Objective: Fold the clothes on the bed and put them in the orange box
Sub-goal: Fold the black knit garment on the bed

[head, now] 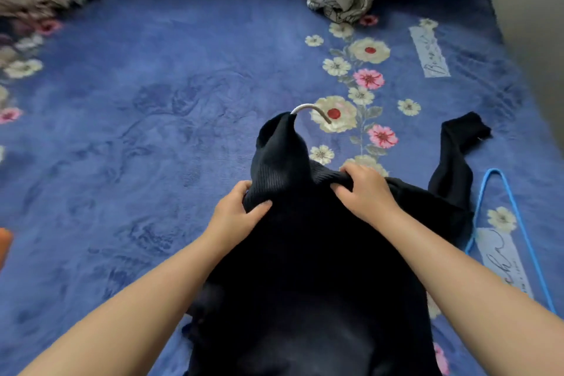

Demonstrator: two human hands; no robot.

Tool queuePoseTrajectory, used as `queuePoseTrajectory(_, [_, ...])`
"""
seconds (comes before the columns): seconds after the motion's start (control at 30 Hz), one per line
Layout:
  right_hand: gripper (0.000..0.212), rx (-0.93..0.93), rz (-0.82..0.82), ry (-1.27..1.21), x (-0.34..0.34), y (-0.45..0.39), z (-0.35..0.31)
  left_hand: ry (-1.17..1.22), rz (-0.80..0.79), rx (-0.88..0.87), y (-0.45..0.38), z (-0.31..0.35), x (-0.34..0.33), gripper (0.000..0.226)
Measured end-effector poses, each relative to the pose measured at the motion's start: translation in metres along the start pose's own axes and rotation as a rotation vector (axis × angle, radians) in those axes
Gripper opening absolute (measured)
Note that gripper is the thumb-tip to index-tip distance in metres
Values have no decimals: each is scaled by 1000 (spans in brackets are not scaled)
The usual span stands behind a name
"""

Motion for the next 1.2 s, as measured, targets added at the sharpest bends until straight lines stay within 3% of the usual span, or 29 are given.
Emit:
queuePoseTrajectory(0.1, [11, -9, 32, -60, 46, 17, -35, -128, 105, -151, 22, 49, 40, 28])
queuePoseTrajectory(0.23, [42, 14, -44, -245, 119, 49, -86, -284, 241, -338, 67, 122, 88, 29])
queuePoseTrajectory(0.3, [35, 55, -45, -426, 160, 65, -118, -362, 234, -390, 92, 158, 103, 28])
queuePoseTrajectory(0.4, [8, 104, 84, -706, 225, 83, -164, -464, 196, -440, 132, 214, 125, 30])
queuePoseTrajectory(0.5, [29, -25, 276, -958, 270, 89, -190, -499, 154, -494, 160, 259, 145, 45])
queuePoseTrajectory(0.57, [40, -93, 407, -961, 297, 102, -205, -437, 70, -489, 176, 281, 162, 32])
queuePoseTrajectory(0.63, [42, -100, 436, -968, 319, 114, -218, -459, -145, -395, 190, 293, 172, 26])
queuePoseTrajectory(0.7, [56, -84, 302, -1061, 328, 129, -233, -556, -375, -274, 211, 300, 185, 28])
queuePoseTrajectory(0.73, [64, -61, 222, -1092, 328, 136, -241, -600, -415, -247, 221, 305, 193, 28])
queuePoseTrajectory(0.8, [70, 0, 138, -1030, 327, 153, -251, -602, -335, -290, 235, 319, 209, 18])
queuePoseTrajectory(0.83, [67, 29, 130, -1009, 328, 158, -256, -558, -207, -357, 238, 328, 219, 18])
queuePoseTrajectory(0.9, [59, 144, 126, -964, 337, 176, -270, -461, 45, -520, 243, 342, 232, 41])
queuePoseTrajectory(0.93, [57, 199, 133, -969, 343, 182, -277, -439, 89, -589, 249, 345, 232, 55])
queuePoseTrajectory(1.03, [50, 356, 34, -968, 361, 204, -302, -386, 15, -715, 261, 353, 221, 95])
queuePoseTrajectory(1.1, [45, 394, 19, -904, 370, 216, -313, -333, 20, -747, 264, 361, 223, 106])
queuePoseTrajectory(1.2, [44, 387, 92, -864, 382, 223, -315, -123, -89, -663, 258, 368, 234, 81])
Point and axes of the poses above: each hand's wrist, its own y-axis away from the middle knuckle, its own x-axis out of the back of the hand, z = x × y, the point moved 6 cm from there along -y, towards the middle knuckle, and after that the axes turned 2 degrees about -x, right-handed, at the moved point
